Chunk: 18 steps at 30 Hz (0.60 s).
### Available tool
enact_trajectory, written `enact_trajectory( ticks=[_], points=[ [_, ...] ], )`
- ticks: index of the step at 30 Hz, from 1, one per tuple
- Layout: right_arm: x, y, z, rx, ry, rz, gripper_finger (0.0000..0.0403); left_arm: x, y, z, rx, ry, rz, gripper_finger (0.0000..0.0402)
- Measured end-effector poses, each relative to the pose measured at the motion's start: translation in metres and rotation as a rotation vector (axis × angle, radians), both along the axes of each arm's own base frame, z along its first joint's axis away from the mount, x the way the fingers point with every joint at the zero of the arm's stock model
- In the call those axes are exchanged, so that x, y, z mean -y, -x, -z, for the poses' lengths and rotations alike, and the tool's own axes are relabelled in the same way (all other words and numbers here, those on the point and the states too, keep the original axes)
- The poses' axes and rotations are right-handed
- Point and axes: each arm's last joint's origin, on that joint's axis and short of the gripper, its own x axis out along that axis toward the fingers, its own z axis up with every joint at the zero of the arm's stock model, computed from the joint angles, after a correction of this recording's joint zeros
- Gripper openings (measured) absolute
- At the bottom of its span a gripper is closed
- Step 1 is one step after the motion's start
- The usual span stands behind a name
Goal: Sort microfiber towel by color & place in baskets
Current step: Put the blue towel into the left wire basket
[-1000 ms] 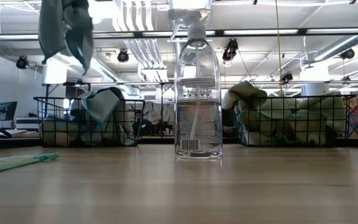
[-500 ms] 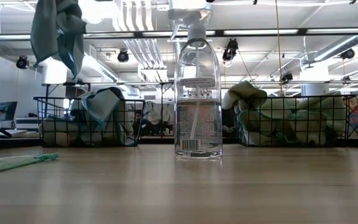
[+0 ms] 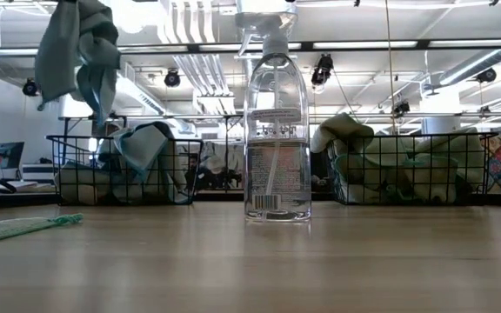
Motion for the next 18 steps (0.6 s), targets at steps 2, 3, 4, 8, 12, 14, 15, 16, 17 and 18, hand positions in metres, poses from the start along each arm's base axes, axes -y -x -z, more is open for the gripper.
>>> enact_trajectory(
  ticks=[2,3,4,8,12,14,15,16,17,18],
  points=[
    [-0.0001,-0.0002,-0.0001,0.002,-0.001,0.001,0.0134,0.0001,-0.0002,-0.0001,0.001,0.0,0.0,0.0057],
    [-0.0001,-0.0002,-0.0001,0.002,-0.001,0.001,0.0134,0.0001,-0.0001,-0.0002,0.002,0.0,-0.001,0.0067],
    [-0.0001,-0.0002,-0.0001,0.003,-0.001,0.001,0.0134,-0.0002,0.0002,-0.0008,0.005,0.0,-0.005,0.0077],
    [-0.0012,-0.0005,-0.0003,0.009,-0.004,-0.001,0.0134,-0.0009,0.001,-0.0018,0.015,-0.017,-0.039,0.0112],
    [-0.0021,-0.0004,-0.0003,0.011,-0.005,-0.004,0.0134,-0.0011,0.0011,-0.0028,0.04,-0.019,-0.068,0.0139],
    [-0.0024,-0.0005,-0.0004,0.013,-0.006,-0.003,0.0134,-0.001,0.0008,-0.0032,0.059,-0.005,-0.071,0.0147],
    [-0.0024,-0.0006,-0.0005,0.014,-0.006,-0.004,0.0134,-0.0009,0.0007,-0.0031,0.063,-0.001,-0.072,0.0149],
    [-0.0024,-0.0007,-0.0005,0.015,-0.007,-0.004,0.0134,-0.0008,0.0005,-0.0028,0.063,-0.001,-0.072,0.0151],
    [-0.0025,-0.0008,-0.0006,0.017,-0.007,-0.004,0.0134,-0.0007,0.0002,-0.0028,0.063,-0.001,-0.072,0.0152],
    [-0.0025,-0.0008,-0.0005,0.016,-0.007,-0.004,0.0134,-0.0003,-0.0005,-0.0029,0.067,0.002,-0.073,0.0153]
  ],
)
